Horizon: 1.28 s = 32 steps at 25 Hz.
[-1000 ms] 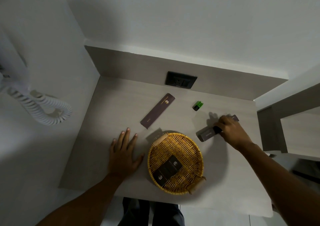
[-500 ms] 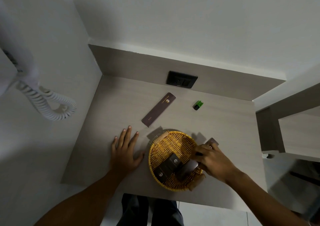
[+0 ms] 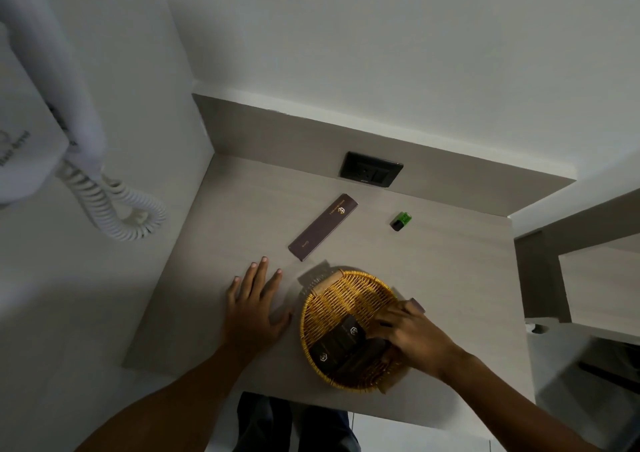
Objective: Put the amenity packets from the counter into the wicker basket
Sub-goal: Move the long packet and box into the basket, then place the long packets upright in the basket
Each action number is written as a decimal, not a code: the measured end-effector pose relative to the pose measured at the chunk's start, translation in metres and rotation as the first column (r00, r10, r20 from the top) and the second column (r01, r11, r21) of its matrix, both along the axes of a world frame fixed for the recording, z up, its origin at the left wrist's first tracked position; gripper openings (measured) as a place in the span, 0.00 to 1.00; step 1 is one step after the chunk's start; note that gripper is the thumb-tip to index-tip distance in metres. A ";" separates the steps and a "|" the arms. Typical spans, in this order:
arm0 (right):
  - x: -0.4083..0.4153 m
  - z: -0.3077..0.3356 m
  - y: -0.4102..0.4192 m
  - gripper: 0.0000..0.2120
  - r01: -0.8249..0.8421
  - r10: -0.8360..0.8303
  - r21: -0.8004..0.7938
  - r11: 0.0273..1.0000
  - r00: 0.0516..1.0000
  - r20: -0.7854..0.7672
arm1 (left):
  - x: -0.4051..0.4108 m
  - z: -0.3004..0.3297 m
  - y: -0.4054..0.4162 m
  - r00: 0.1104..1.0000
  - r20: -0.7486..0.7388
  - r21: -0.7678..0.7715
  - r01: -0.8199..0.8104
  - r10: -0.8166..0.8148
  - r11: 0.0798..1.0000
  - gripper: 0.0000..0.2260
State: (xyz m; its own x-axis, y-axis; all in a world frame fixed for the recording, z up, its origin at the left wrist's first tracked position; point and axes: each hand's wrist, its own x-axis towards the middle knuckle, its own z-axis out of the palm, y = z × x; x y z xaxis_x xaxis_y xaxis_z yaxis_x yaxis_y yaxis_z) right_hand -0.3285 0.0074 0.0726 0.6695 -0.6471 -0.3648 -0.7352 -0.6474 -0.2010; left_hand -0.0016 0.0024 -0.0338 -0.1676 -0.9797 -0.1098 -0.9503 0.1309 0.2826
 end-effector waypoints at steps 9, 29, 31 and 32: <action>0.022 -0.002 -0.140 0.28 0.377 -0.349 -0.154 0.913 0.919 0.182 | 0.000 -0.006 0.001 1.000 0.025 -0.008 -0.013 0.013 1.000 0.35; -0.030 0.027 -0.088 0.36 0.403 -0.385 -0.267 0.875 0.915 0.122 | -0.001 0.004 0.002 1.000 0.005 0.037 -0.027 0.027 0.999 0.36; -0.008 0.015 -0.075 0.35 0.380 -0.369 -0.210 0.901 0.925 0.091 | -0.001 0.003 0.002 1.000 0.021 0.035 -0.018 0.017 0.999 0.36; 0.002 0.009 -0.071 0.33 0.378 -0.368 -0.189 0.906 0.926 0.087 | -0.001 0.002 0.001 1.000 0.026 0.034 -0.016 0.015 0.999 0.36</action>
State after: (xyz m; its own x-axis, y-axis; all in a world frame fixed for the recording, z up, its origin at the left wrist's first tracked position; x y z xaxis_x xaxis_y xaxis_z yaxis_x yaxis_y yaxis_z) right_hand -0.3262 -0.0637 0.0821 0.3785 -0.9086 -0.1767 -0.9235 -0.3578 -0.1384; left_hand -0.0023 0.0038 -0.0314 -0.1487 -0.9778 -0.1477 -0.9592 0.1063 0.2620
